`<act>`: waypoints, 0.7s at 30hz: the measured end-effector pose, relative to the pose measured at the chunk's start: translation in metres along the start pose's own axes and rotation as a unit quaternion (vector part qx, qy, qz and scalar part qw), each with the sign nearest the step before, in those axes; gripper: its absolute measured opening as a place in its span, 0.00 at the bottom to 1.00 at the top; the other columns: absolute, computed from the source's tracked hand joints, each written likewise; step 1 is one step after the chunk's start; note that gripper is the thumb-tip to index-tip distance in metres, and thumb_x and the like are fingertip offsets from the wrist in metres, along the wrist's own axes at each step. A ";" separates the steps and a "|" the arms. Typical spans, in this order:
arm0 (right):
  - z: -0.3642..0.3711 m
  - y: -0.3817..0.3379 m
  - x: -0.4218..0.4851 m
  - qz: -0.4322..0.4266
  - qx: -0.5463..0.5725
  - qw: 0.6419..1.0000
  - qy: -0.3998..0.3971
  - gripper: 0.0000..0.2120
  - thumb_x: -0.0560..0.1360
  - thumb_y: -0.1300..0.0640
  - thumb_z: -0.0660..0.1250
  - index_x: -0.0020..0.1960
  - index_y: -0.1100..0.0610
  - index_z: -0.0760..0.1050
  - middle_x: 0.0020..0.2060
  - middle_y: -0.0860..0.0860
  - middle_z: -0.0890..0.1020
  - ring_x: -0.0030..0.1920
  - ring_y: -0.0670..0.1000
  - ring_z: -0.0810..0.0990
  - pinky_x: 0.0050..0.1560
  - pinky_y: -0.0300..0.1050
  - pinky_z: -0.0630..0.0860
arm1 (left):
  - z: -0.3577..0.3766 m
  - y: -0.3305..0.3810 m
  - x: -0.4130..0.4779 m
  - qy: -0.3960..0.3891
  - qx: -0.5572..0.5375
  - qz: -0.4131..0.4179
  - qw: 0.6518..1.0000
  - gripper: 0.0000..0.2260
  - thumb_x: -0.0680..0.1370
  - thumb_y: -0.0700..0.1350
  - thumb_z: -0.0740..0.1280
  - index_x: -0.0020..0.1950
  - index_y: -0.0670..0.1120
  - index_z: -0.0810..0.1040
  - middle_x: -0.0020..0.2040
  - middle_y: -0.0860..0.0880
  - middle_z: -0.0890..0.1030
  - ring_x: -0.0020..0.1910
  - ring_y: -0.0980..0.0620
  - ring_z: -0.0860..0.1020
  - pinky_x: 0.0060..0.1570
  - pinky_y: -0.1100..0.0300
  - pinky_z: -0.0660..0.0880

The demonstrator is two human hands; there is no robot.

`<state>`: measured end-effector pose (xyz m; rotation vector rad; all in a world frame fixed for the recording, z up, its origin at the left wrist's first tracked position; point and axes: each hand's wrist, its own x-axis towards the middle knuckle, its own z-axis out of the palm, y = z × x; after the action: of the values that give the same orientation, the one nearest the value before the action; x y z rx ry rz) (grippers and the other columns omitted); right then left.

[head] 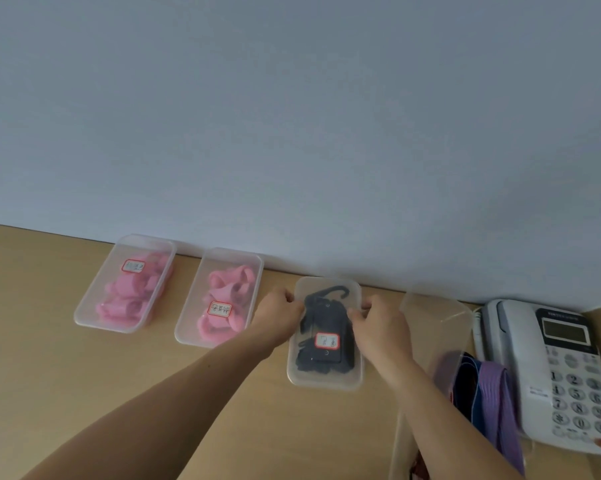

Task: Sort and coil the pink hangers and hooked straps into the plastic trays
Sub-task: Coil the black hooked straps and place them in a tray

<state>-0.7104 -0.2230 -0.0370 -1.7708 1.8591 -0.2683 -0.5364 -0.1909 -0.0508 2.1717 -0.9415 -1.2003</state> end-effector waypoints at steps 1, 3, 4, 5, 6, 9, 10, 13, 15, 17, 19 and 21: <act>0.001 -0.001 -0.001 0.001 0.002 1.000 -0.003 0.08 0.78 0.51 0.66 0.51 0.55 0.75 0.41 0.47 0.77 0.40 0.50 0.72 0.39 0.42 0.66 | 0.000 -0.001 0.001 0.007 -0.001 -0.001 1.000 0.07 0.78 0.46 0.60 0.42 0.46 0.70 0.37 0.47 0.75 0.35 0.50 0.73 0.32 0.58 0.70; 0.003 -0.001 -0.002 0.008 0.010 1.000 -0.012 0.07 0.77 0.51 0.67 0.51 0.54 0.75 0.40 0.46 0.76 0.40 0.49 0.73 0.39 0.42 0.66 | 0.001 -0.001 0.003 0.019 -0.006 -0.005 1.000 0.09 0.80 0.46 0.58 0.40 0.45 0.69 0.36 0.48 0.72 0.33 0.52 0.70 0.33 0.58 0.69; 0.003 -0.001 -0.002 0.014 0.016 1.000 -0.017 0.07 0.77 0.51 0.67 0.50 0.54 0.75 0.40 0.46 0.76 0.41 0.50 0.73 0.40 0.42 0.67 | 0.002 0.000 0.005 0.023 -0.006 -0.002 1.000 0.10 0.80 0.45 0.58 0.40 0.45 0.68 0.36 0.48 0.71 0.33 0.52 0.69 0.33 0.58 0.68; 0.003 -0.001 -0.001 0.021 0.021 0.999 -0.020 0.07 0.77 0.51 0.67 0.50 0.54 0.75 0.40 0.46 0.76 0.42 0.50 0.74 0.41 0.42 0.68 | 0.004 0.000 0.006 0.026 -0.006 0.001 1.000 0.10 0.81 0.45 0.57 0.40 0.45 0.68 0.35 0.48 0.70 0.33 0.53 0.68 0.32 0.59 0.67; 0.003 -0.001 0.000 0.026 0.025 0.999 -0.021 0.07 0.77 0.51 0.67 0.50 0.54 0.75 0.41 0.47 0.77 0.42 0.50 0.75 0.42 0.42 0.69 | 0.005 0.001 0.008 0.024 -0.011 0.001 1.000 0.10 0.81 0.45 0.57 0.41 0.45 0.69 0.36 0.48 0.71 0.33 0.53 0.68 0.32 0.60 0.66; 0.001 -0.001 0.003 0.033 0.022 0.999 -0.022 0.07 0.77 0.51 0.68 0.49 0.53 0.74 0.43 0.49 0.80 0.42 0.50 0.75 0.39 0.42 0.68 | 0.004 0.005 0.009 0.010 -0.023 -0.010 1.000 0.09 0.82 0.45 0.57 0.49 0.43 0.72 0.40 0.47 0.73 0.36 0.53 0.71 0.34 0.60 0.69; 0.001 -0.002 0.003 0.033 0.020 0.999 -0.022 0.07 0.76 0.51 0.68 0.48 0.53 0.74 0.43 0.49 0.80 0.41 0.50 0.75 0.37 0.41 0.67 | 0.004 0.007 0.007 0.014 -0.014 -0.002 1.000 0.07 0.82 0.45 0.58 0.51 0.43 0.73 0.42 0.47 0.75 0.37 0.53 0.73 0.35 0.60 0.71; 0.003 -0.003 0.004 0.037 0.020 0.999 -0.021 0.08 0.76 0.52 0.68 0.51 0.55 0.76 0.44 0.50 0.81 0.42 0.51 0.75 0.40 0.42 0.67 | 0.007 0.008 -0.003 0.103 0.147 0.120 0.976 0.15 0.79 0.44 0.61 0.66 0.44 0.70 0.61 0.46 0.74 0.58 0.47 0.74 0.58 0.54 0.71; 0.002 -0.004 0.003 0.039 0.020 0.999 -0.017 0.09 0.75 0.52 0.68 0.52 0.56 0.76 0.45 0.51 0.81 0.44 0.53 0.76 0.42 0.42 0.67 | 0.016 0.007 -0.014 0.128 0.252 0.233 0.931 0.26 0.79 0.48 0.59 0.77 0.43 0.59 0.76 0.44 0.62 0.75 0.45 0.59 0.73 0.52 0.57; 0.001 -0.004 0.003 0.034 0.019 0.999 -0.014 0.10 0.75 0.52 0.68 0.52 0.56 0.77 0.44 0.50 0.80 0.48 0.55 0.78 0.43 0.42 0.66 | 0.026 0.002 -0.021 0.090 0.336 0.299 0.889 0.31 0.81 0.53 0.54 0.80 0.43 0.48 0.81 0.46 0.47 0.80 0.47 0.43 0.77 0.52 0.43; 0.001 -0.003 0.003 0.025 0.015 0.999 -0.018 0.09 0.75 0.51 0.68 0.50 0.56 0.76 0.41 0.49 0.79 0.48 0.55 0.79 0.42 0.42 0.66 | 0.033 -0.009 -0.024 0.050 0.406 0.324 0.853 0.33 0.81 0.58 0.49 0.80 0.43 0.42 0.80 0.46 0.38 0.78 0.48 0.35 0.75 0.52 0.35; 0.002 -0.002 0.004 0.020 0.009 0.999 -0.028 0.09 0.75 0.50 0.68 0.48 0.56 0.76 0.41 0.49 0.80 0.46 0.54 0.79 0.41 0.43 0.66 | 0.034 -0.017 -0.025 0.037 0.437 0.336 0.833 0.34 0.81 0.61 0.45 0.79 0.43 0.39 0.79 0.45 0.35 0.77 0.48 0.32 0.74 0.52 0.31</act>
<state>-0.7076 -0.2265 -0.0385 -1.7089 1.8450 -0.2173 -0.5696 -0.1640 -0.0664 2.0802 -2.2929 -0.3251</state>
